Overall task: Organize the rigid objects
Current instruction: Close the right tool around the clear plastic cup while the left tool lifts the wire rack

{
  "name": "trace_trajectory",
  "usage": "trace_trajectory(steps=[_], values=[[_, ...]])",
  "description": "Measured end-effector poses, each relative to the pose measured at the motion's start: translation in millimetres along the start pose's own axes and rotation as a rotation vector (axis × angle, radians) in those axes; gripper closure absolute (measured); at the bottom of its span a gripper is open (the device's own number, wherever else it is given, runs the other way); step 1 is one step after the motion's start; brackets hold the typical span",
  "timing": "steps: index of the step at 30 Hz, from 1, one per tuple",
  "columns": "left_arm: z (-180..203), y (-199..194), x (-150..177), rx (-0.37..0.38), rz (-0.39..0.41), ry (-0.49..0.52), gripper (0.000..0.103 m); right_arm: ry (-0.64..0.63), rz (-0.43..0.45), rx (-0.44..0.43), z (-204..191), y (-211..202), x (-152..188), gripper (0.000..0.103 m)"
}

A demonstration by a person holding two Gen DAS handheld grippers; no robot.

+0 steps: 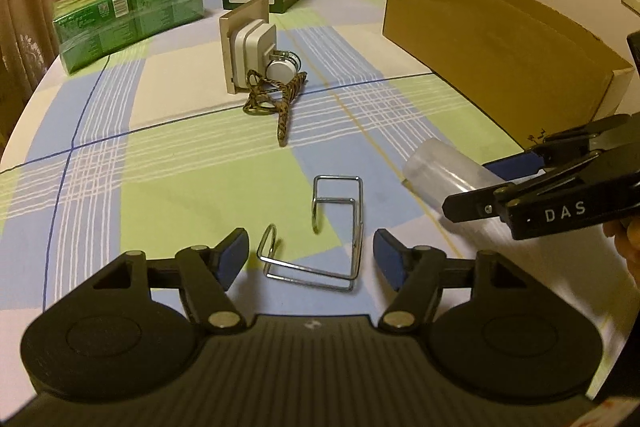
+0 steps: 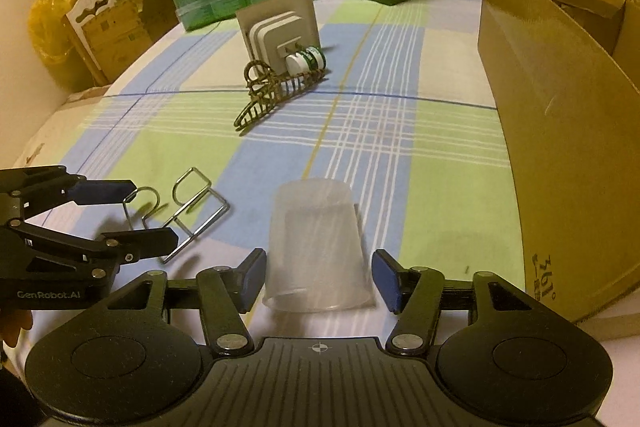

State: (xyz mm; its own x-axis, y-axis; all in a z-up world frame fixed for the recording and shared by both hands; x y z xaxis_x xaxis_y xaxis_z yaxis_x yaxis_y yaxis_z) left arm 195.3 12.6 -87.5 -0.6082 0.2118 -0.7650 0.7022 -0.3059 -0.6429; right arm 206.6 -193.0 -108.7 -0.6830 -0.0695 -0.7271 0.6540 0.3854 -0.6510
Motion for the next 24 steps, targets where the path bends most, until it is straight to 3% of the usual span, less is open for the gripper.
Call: trace_trajectory(steps=[17, 24], values=[[1.0, 8.3, -0.9, 0.003, -0.001, 0.007, 0.04, 0.001, 0.008, 0.026, 4.1, 2.6, -4.5, 0.046], [2.0, 13.4, -0.3, 0.0, -0.015, 0.004, 0.051, 0.005, 0.011, 0.022, 4.2, 3.8, -5.7, 0.046]])
Point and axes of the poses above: each gripper's, at about its wrist camera, not at the fingertips, and y roughly the way its jaws point, z to its right, x to its underside, the point moved 1 cm from there along y, roughly the way its jaws point, and after that the axes turned 7 degrees about z, right-handed, at the moved point
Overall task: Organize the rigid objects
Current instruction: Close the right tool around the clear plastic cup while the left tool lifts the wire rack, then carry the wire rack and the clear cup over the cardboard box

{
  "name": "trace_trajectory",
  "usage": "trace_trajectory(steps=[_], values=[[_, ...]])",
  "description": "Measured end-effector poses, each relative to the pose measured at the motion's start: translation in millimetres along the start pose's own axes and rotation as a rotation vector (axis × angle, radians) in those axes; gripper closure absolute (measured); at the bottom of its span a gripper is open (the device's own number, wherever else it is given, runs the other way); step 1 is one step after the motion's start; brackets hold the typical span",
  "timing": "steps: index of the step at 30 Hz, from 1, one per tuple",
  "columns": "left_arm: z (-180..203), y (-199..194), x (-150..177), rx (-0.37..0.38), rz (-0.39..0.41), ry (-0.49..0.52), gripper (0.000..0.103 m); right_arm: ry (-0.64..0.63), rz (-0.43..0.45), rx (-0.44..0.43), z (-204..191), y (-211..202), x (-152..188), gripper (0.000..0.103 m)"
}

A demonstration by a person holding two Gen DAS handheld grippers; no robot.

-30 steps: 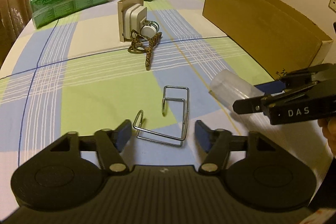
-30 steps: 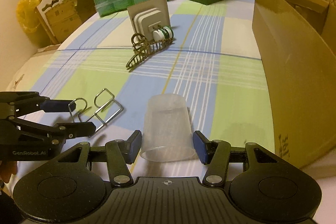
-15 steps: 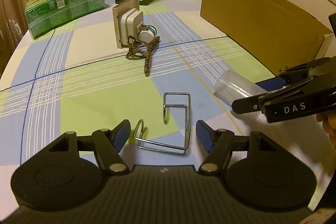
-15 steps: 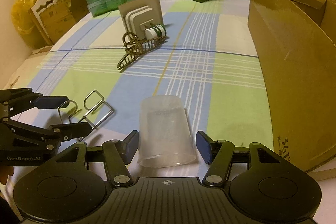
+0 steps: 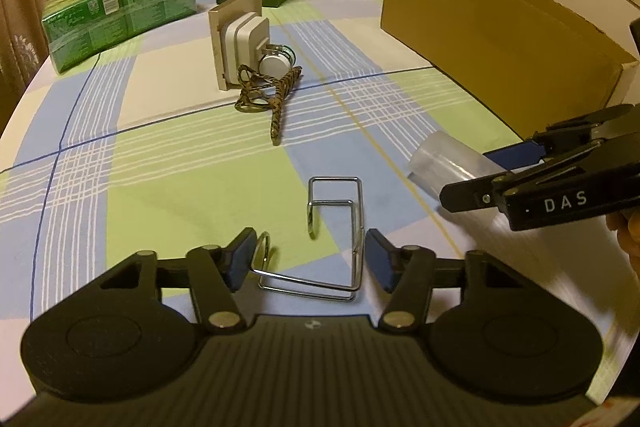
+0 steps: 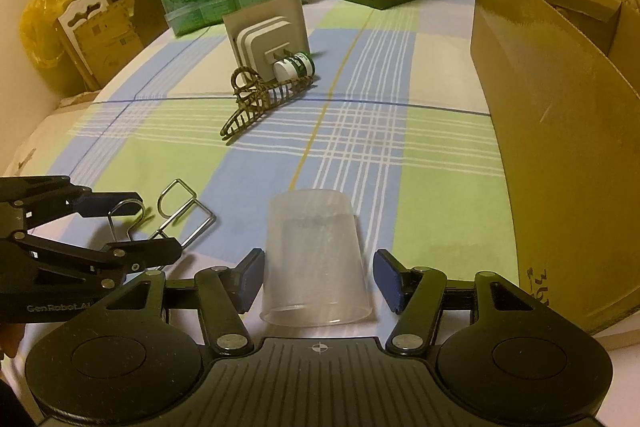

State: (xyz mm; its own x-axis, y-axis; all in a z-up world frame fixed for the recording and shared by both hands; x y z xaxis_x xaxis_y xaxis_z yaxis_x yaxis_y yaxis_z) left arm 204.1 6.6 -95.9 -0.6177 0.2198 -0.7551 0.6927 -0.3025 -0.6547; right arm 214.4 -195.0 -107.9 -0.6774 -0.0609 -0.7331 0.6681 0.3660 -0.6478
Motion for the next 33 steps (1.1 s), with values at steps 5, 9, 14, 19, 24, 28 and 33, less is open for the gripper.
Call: trace_trajectory(steps=[5, 9, 14, 19, 24, 28, 33], values=[[-1.5, -0.3, -0.6, -0.004, -0.004, -0.035, 0.052, -0.006, -0.003, -0.001, -1.1, 1.3, 0.7, 0.046], [-1.6, -2.1, -1.5, -0.013, -0.003, -0.031, 0.053, -0.019, 0.0, 0.006, -2.2, 3.1, 1.3, 0.046], [-2.5, -5.9, -3.4, -0.017, 0.012, -0.039, 0.054, -0.033, 0.004, 0.009, -4.0, 5.5, 1.4, 0.046], [-2.6, -5.6, -4.4, -0.02, 0.009, -0.042, 0.054, -0.046, 0.006, 0.013, -4.7, 5.9, 1.5, 0.046], [-1.4, -6.9, -5.7, -0.019, 0.014, -0.038, 0.054, -0.051, 0.01, 0.019, -6.0, 5.5, 0.9, 0.053], [-1.9, -8.0, -7.7, -0.019, 0.022, -0.044, 0.054, -0.053, 0.031, 0.025, -8.1, 1.7, -0.7, 0.054], [-2.0, -11.8, -10.7, -0.02, 0.033, -0.052, 0.054, -0.041, 0.076, 0.028, -8.3, -7.0, -6.6, 0.054]])
Point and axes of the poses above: each gripper's, at about its wrist camera, not at the fingertips, and y roughly the way its jaws point, z to its right, x to its underside, the point moved 1 cm from there along y, roughly the way its jaws point, and after that the axes turned 7 degrees about z, right-handed, at the moved point
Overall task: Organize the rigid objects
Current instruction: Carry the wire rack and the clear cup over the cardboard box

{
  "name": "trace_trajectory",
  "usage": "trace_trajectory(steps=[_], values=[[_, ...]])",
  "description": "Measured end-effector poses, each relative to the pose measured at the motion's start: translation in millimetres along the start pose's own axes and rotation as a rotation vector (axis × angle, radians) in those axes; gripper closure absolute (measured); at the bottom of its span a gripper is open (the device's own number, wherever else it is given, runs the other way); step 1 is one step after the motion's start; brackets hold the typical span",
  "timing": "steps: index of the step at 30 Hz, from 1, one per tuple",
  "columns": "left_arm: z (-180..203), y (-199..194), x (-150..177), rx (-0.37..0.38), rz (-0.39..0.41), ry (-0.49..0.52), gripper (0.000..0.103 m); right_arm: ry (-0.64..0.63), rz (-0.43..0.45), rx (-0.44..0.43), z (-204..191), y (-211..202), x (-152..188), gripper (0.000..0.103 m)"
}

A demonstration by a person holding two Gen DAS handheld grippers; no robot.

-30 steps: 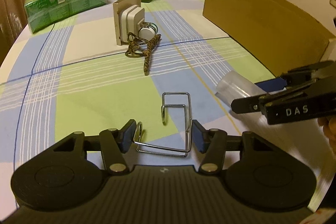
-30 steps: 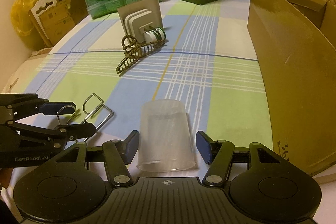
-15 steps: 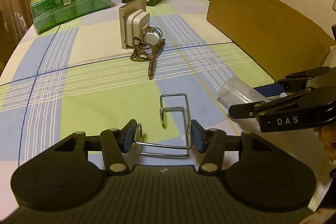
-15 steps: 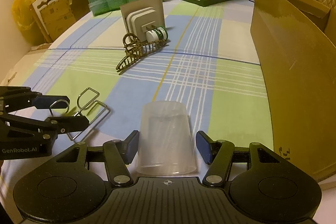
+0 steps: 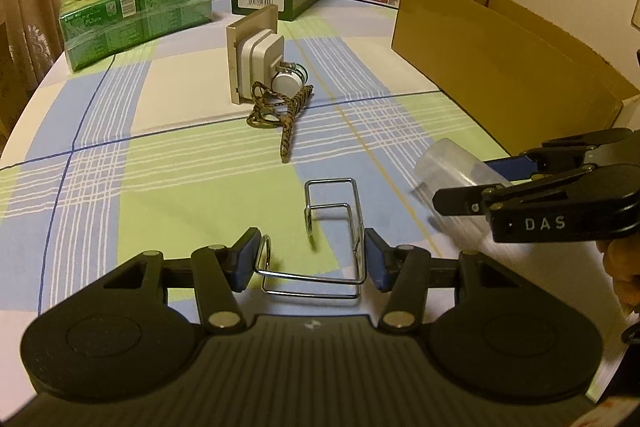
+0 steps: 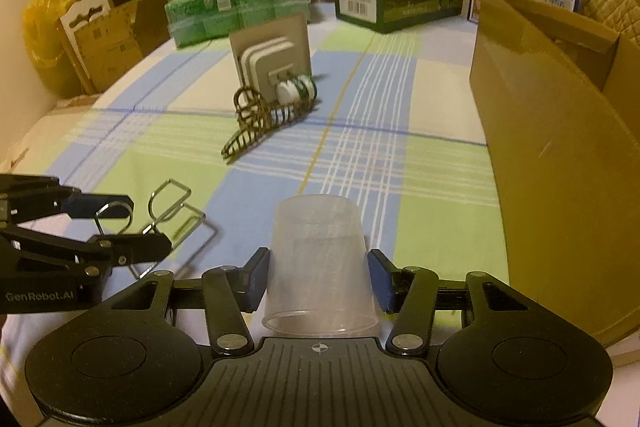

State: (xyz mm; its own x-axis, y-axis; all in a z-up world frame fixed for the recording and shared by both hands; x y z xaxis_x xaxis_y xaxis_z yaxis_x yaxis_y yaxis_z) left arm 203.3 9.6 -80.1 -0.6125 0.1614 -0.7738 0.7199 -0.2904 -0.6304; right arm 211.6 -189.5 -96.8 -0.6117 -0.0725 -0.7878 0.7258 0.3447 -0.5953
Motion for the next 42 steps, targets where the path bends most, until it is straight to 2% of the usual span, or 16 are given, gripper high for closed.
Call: trace_trajectory(steps=[12, 15, 20, 25, 30, 36, 42], values=[[17.2, -36.3, -34.9, -0.035, 0.103, 0.005, 0.054, 0.01, 0.092, -0.016, 1.6, -42.0, -24.8, 0.054], [29.4, -48.1, -46.4, -0.03, 0.12, 0.006, 0.054, 0.024, 0.111, -0.018, 8.4, -62.7, -33.9, 0.054], [61.2, -67.4, -71.7, -0.003, 0.164, 0.039, 0.054, -0.038, 0.178, 0.03, 24.8, -112.5, -54.4, 0.054], [102.8, -75.4, -101.9, 0.055, 0.203, 0.068, 0.054, -0.02, 0.222, 0.078, 65.0, -153.7, -76.2, 0.054], [151.4, -73.6, -128.6, 0.128, 0.234, 0.102, 0.054, 0.025, 0.219, 0.147, 113.2, -172.7, -87.2, 0.054], [200.4, -50.0, -145.1, 0.199, 0.219, 0.135, 0.054, 0.077, 0.181, 0.207, 162.9, -176.8, -79.0, 0.054], [227.7, -21.6, -143.4, 0.213, 0.173, 0.171, 0.054, 0.118, 0.163, 0.227, 195.4, -175.8, -61.7, 0.054]])
Point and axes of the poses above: each gripper's, at about its wrist camera, not at the fingertips, and y roughly the way its jaws point, z to its right, x to its underside, the point moved 1 cm from there along y, roughly the way its jaws point, and after that the axes turned 7 degrees about z, right-handed, at the moved point
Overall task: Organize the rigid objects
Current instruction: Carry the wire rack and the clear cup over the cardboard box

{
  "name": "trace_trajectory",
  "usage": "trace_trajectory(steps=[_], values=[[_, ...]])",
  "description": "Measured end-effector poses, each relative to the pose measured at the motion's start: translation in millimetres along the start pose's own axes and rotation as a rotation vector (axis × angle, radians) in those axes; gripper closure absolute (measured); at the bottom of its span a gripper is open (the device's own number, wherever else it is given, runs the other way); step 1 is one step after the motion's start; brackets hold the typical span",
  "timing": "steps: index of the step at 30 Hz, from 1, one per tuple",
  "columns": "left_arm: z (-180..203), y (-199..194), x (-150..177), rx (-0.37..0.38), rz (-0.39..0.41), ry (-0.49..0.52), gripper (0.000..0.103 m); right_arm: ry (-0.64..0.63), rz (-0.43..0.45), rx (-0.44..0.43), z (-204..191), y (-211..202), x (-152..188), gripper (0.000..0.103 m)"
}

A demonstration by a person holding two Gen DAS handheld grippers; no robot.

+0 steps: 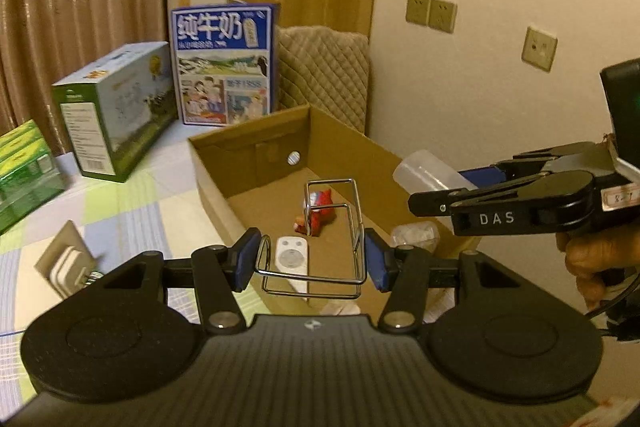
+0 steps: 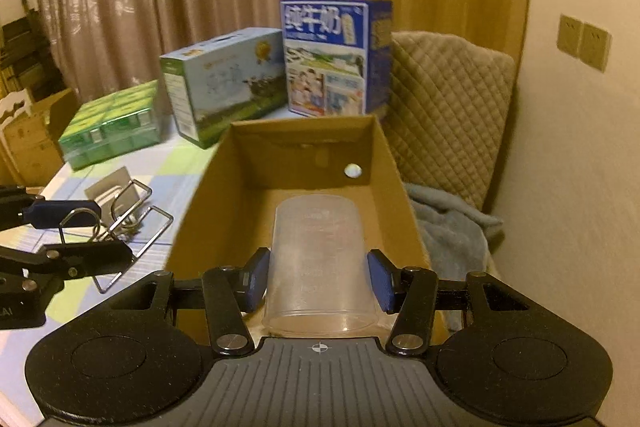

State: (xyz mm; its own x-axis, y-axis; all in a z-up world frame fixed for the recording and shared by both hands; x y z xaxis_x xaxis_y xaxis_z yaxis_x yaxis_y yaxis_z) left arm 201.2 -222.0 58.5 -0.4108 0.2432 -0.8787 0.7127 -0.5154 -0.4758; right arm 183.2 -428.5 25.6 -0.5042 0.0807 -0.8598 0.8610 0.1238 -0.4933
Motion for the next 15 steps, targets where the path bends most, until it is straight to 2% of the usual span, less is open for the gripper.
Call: trace_trajectory(steps=[15], values=[[21.5, 41.1, 6.6, 0.024, -0.061, 0.029, 0.054, 0.038, -0.015, -0.002, 25.1, 7.9, 8.5, 0.054]])
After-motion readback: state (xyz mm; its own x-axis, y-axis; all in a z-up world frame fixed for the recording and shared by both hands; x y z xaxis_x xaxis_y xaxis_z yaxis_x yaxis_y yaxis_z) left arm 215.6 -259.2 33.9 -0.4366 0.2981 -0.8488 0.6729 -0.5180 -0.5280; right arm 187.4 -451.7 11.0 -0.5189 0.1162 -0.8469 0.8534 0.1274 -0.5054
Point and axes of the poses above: each gripper's, at about its wrist camera, not at the fingertips, and y roughly the way its jaws point, z to its right, x to its underside, the point moved 1 cm from there along y, roughly the way its jaws point, and after that the axes turned 7 degrees about z, right-handed, at the moved point
